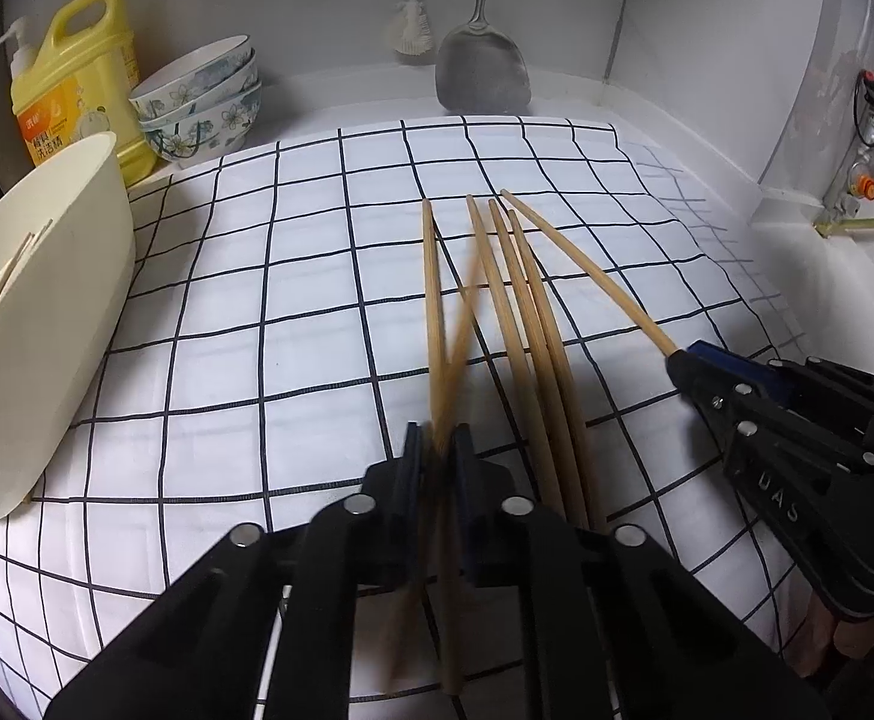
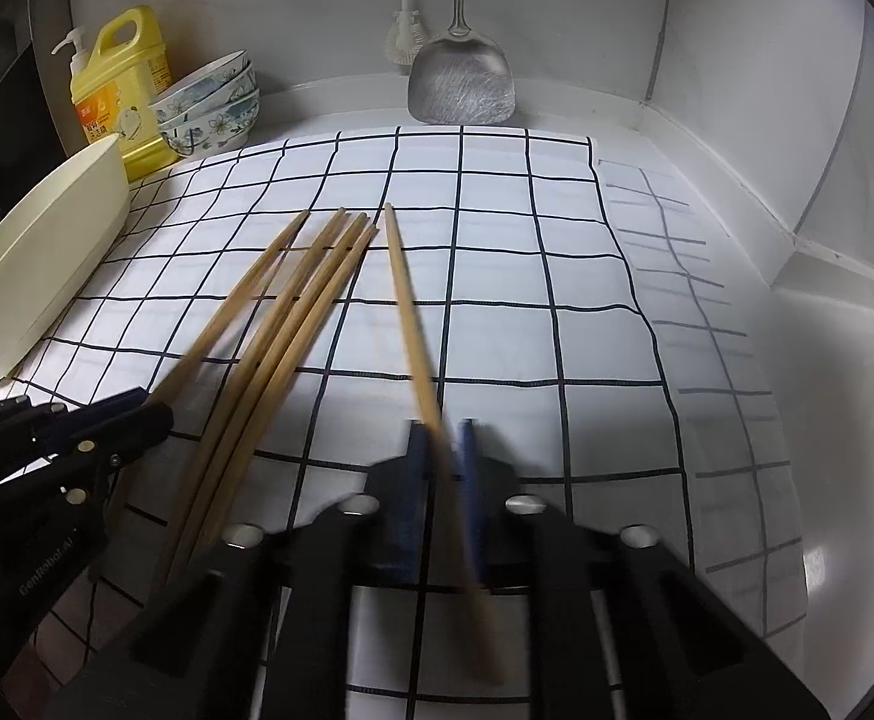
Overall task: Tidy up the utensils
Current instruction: 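Lower both grippers to the chopstick pile and close each on one chopstick, then lift the held chopsticks with both grippers and turn toward the white basin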
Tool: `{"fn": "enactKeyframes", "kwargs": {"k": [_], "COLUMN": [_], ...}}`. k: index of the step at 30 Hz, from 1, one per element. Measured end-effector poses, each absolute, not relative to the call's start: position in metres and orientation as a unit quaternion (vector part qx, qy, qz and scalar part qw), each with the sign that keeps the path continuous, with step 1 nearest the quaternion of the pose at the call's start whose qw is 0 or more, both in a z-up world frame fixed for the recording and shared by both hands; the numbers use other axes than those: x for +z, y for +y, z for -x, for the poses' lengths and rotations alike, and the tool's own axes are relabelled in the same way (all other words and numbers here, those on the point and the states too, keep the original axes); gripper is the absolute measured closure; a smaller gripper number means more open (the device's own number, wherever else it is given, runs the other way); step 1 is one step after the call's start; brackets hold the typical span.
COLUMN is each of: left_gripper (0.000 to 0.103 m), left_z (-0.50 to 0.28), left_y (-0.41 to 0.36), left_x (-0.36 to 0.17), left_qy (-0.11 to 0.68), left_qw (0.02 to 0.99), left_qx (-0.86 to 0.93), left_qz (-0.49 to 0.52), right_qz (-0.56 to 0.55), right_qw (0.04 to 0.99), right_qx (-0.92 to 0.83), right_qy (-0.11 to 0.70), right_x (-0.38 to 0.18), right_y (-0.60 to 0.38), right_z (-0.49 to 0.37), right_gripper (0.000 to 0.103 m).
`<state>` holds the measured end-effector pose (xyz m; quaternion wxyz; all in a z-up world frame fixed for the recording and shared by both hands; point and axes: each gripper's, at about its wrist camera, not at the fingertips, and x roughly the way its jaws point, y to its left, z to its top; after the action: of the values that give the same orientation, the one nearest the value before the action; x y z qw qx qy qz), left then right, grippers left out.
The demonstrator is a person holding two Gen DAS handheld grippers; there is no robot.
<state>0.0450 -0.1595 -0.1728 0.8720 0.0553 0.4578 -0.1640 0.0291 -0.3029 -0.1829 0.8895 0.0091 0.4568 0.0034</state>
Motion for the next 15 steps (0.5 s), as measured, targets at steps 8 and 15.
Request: {"fn": "enactKeyframes", "kwargs": {"k": [8, 15], "left_gripper": [0.096, 0.096], "left_z": [-0.044, -0.043], "left_y": [-0.151, -0.140], "left_x": [-0.164, -0.151], "left_qy": [0.455, 0.453], "left_qw": [0.874, 0.874], "left_qx": [-0.170, -0.175], "left_qz": [-0.024, 0.004], "right_qz": [-0.031, -0.040], "right_qw": [0.891, 0.893], "right_qx": [0.013, 0.017], "right_qy": [0.452, 0.448], "right_x": [-0.179, -0.170], "right_y": [-0.305, -0.303], "right_z": [-0.026, -0.021], "right_gripper": [0.097, 0.097]}}
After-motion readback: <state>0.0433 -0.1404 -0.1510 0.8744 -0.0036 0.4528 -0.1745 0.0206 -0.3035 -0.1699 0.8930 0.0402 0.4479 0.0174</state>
